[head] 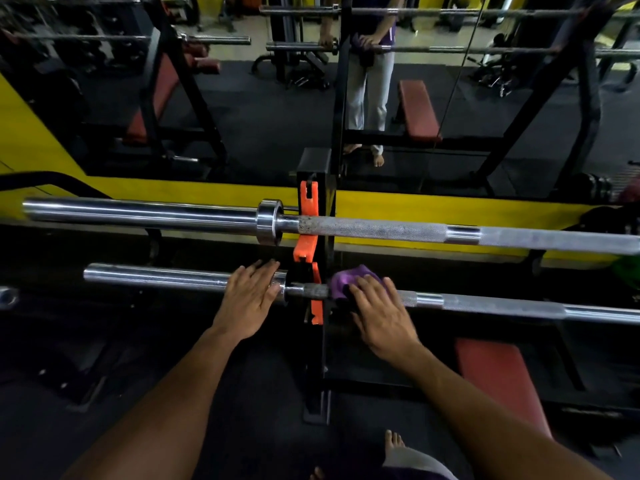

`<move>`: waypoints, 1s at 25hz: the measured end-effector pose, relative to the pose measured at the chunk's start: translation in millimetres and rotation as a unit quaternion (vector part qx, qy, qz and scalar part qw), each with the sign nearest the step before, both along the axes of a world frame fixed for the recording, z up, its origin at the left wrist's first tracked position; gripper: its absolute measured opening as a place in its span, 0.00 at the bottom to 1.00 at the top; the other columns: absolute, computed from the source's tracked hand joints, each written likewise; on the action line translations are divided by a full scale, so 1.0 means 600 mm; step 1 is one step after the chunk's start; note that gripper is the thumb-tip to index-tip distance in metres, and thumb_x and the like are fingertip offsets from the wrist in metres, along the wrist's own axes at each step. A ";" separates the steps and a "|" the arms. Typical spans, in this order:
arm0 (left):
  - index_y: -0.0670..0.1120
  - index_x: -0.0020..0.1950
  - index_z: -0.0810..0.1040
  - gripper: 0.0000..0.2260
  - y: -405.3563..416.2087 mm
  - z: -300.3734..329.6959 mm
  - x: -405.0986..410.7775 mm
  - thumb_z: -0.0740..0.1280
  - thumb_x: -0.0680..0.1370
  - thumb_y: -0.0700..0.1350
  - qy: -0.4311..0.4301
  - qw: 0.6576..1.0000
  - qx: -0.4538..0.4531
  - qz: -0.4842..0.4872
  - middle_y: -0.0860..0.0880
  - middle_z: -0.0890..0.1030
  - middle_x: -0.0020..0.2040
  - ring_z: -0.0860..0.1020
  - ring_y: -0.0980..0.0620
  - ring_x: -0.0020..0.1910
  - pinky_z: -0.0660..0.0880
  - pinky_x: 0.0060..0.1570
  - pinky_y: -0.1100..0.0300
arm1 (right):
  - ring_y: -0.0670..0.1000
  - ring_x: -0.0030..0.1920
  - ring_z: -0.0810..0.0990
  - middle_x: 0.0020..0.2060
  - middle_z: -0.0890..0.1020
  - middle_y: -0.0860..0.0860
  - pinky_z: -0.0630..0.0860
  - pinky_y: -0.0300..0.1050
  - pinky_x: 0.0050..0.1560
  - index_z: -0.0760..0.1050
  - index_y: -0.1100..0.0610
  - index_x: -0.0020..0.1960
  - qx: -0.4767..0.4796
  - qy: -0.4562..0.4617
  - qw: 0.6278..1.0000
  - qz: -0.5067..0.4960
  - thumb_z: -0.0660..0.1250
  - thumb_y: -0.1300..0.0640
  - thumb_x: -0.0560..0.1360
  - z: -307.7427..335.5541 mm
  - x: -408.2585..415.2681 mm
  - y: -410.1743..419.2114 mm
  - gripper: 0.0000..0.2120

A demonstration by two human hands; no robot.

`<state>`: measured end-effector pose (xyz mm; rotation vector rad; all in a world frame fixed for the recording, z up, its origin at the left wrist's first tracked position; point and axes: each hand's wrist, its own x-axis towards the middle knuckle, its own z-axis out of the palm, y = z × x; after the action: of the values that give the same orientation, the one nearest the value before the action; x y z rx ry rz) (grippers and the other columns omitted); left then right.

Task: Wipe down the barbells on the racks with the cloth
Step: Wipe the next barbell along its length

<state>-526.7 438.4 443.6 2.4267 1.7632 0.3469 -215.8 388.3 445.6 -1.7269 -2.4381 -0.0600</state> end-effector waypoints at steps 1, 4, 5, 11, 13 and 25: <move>0.51 0.83 0.56 0.31 -0.002 0.000 -0.001 0.35 0.84 0.63 0.001 1.000 0.002 0.002 0.51 0.63 0.80 0.55 0.52 0.81 0.45 0.80 0.49 | 0.57 0.73 0.69 0.70 0.74 0.56 0.58 0.61 0.77 0.68 0.57 0.74 0.017 0.012 1.000 -0.022 0.59 0.47 0.79 -0.001 0.028 -0.007 0.26; 0.51 0.83 0.55 0.31 -0.002 -0.003 -0.003 0.35 0.84 0.63 0.008 1.000 0.000 0.001 0.52 0.62 0.81 0.54 0.53 0.81 0.42 0.79 0.51 | 0.60 0.64 0.75 0.60 0.80 0.57 0.65 0.61 0.72 0.74 0.58 0.64 0.033 0.064 0.989 -0.130 0.57 0.46 0.76 0.007 0.118 -0.016 0.23; 0.52 0.83 0.54 0.32 -0.002 -0.005 -0.002 0.34 0.84 0.63 0.011 1.000 -0.002 0.000 0.52 0.61 0.81 0.53 0.53 0.81 0.41 0.79 0.51 | 0.61 0.59 0.77 0.55 0.81 0.58 0.70 0.59 0.66 0.74 0.57 0.59 0.011 0.078 0.982 -0.169 0.55 0.44 0.75 0.018 0.139 -0.010 0.22; 0.52 0.83 0.53 0.35 0.004 -0.002 0.002 0.30 0.82 0.65 0.015 1.000 -0.010 0.013 0.53 0.60 0.82 0.52 0.54 0.81 0.43 0.80 0.50 | 0.59 0.56 0.81 0.56 0.83 0.57 0.76 0.52 0.57 0.75 0.51 0.64 -0.205 0.086 0.941 -0.254 0.53 0.34 0.77 0.076 0.057 0.086 0.28; 0.52 0.83 0.53 0.36 0.004 -0.002 0.002 0.29 0.81 0.65 0.014 1.000 -0.011 0.014 0.53 0.60 0.82 0.52 0.54 0.81 0.43 0.80 0.50 | 0.58 0.58 0.80 0.57 0.82 0.56 0.74 0.53 0.59 0.73 0.51 0.63 -0.171 0.063 0.966 -0.183 0.54 0.33 0.76 0.070 -0.004 0.082 0.27; 0.50 0.81 0.62 0.34 0.006 0.000 0.000 0.34 0.83 0.63 0.004 1.000 0.009 0.010 0.51 0.67 0.78 0.61 0.50 0.79 0.51 0.77 0.49 | 0.43 0.74 0.66 0.73 0.71 0.45 0.58 0.39 0.76 0.65 0.54 0.77 -0.160 0.368 0.915 0.044 0.61 0.58 0.82 0.002 -0.029 -0.066 0.23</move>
<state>-526.4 441.8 443.4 2.4276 1.7974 0.3562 -233.5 348.8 446.9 -1.3713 -1.9974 0.8786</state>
